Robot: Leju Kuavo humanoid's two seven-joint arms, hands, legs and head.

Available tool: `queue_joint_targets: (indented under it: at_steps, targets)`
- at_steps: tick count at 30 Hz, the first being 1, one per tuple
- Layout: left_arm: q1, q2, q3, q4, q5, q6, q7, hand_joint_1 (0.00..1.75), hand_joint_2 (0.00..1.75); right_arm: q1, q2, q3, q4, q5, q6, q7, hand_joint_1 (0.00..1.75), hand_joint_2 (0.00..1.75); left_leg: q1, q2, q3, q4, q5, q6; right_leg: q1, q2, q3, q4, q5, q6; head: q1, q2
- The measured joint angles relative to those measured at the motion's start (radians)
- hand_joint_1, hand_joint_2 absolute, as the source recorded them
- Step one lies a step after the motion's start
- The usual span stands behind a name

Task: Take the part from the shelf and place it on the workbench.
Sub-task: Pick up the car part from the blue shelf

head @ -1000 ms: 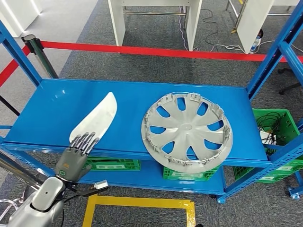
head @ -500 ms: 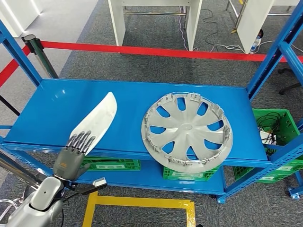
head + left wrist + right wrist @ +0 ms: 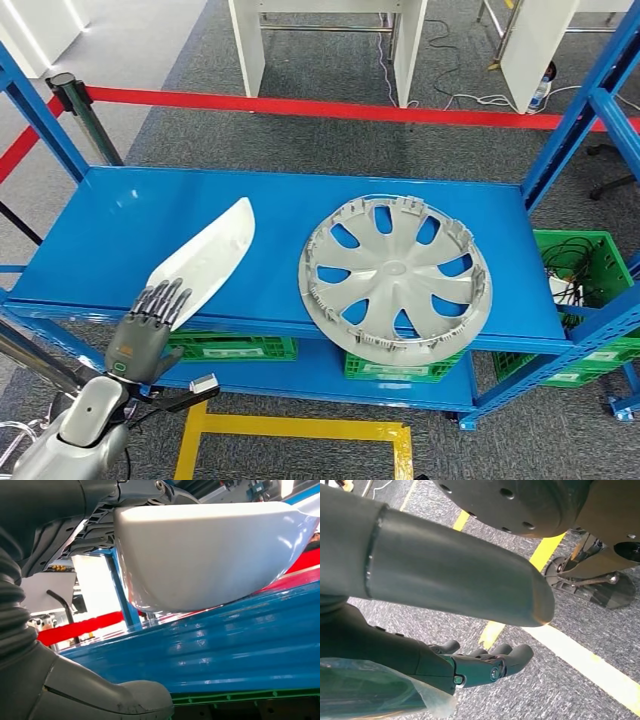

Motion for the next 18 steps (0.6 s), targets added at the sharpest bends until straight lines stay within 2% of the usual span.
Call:
queue_joint_targets:
  at_steps: [1,5,18]
  targets:
    - [0.000,-0.001,0.002,0.002,0.003,0.000,-0.001,0.02,1.75,0.000,0.000,0.001,0.000,0.000,0.000,0.000,0.00,0.00,0.000,0.000,0.000,0.000,0.000,0.000,0.000,0.000,0.000,0.000,0.000,0.000,0.000,0.000]
    - [0.006,-0.004,0.018,0.005,0.027,-0.002,-0.004,1.75,1.75,0.001,0.000,0.003,0.000,0.000,0.000,0.000,0.00,0.00,0.000,0.000,0.000,0.000,0.000,0.000,0.000,0.000,0.000,0.000,0.000,0.000,0.000,0.000]
    - [0.003,-0.015,0.049,0.037,0.054,-0.006,-0.029,1.75,1.75,0.000,0.000,0.008,0.000,-0.005,0.000,-0.003,0.00,0.00,0.000,0.000,0.000,0.000,0.000,0.000,0.000,0.000,0.000,0.000,0.000,0.000,0.000,0.000]
